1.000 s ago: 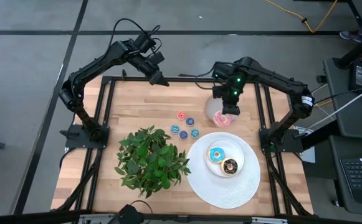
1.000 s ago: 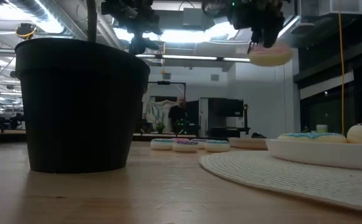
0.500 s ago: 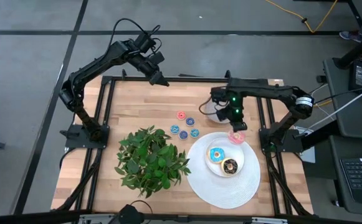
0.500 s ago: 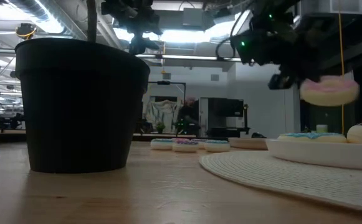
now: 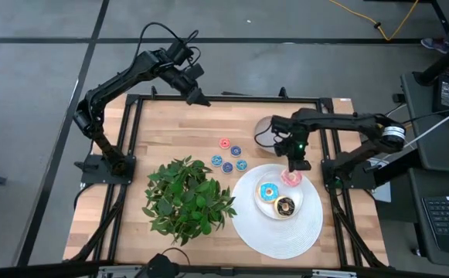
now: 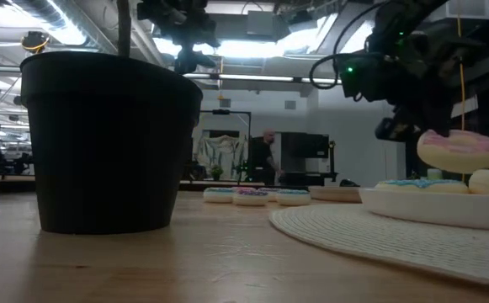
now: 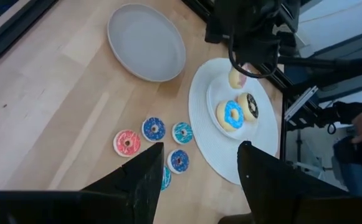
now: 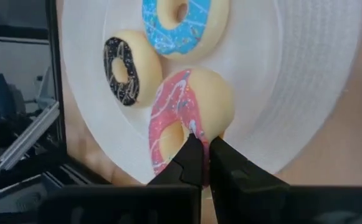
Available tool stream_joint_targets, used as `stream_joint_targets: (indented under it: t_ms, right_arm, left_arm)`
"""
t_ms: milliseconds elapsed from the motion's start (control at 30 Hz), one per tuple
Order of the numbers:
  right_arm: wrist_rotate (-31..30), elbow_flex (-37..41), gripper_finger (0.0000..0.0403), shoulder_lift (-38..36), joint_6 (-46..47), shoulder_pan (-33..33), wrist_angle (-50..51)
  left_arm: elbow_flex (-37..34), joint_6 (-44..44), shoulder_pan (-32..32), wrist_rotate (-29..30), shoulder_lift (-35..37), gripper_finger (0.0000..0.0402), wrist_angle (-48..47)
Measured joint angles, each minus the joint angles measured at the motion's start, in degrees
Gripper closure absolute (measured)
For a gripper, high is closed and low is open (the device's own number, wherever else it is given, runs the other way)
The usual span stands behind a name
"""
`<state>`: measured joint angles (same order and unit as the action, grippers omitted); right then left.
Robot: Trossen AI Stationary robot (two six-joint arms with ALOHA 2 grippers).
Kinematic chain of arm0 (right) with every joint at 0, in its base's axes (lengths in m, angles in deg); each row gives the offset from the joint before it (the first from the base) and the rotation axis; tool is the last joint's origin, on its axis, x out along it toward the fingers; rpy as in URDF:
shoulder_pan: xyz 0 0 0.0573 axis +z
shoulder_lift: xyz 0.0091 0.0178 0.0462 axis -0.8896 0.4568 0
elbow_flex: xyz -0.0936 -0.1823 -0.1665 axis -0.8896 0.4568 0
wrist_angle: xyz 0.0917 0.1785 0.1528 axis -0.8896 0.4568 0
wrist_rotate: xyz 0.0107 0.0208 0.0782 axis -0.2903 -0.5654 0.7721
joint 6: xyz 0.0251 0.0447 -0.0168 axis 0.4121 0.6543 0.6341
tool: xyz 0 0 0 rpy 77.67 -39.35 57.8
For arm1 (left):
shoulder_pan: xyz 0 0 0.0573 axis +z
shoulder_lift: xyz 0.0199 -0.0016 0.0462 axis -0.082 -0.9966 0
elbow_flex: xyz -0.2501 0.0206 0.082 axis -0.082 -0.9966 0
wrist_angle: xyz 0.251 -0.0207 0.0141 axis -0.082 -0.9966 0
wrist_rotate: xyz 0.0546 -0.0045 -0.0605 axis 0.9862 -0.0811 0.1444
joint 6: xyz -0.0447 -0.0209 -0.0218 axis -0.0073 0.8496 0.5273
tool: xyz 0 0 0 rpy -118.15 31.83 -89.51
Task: Pick & Place donuts
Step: Put the large pink donut onto the white plate
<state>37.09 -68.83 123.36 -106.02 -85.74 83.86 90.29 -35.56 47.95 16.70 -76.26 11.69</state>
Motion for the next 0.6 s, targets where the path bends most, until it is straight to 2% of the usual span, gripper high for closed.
stream_joint_targets:
  t_ms: [300, 600]
  right_arm:
    - [4.4, 5.7, 0.0386, -1.5, 5.8, 1.4, -10.6]
    - [4.4, 10.5, 0.0386, -1.5, 7.4, 4.6, -13.1]
  left_arm:
    - [0.0, 3.1, 0.0, 0.0, 0.0, 0.0206, 3.4]
    - [0.0, 4.4, 0.0, 0.0, 0.0, 0.0206, 3.4]
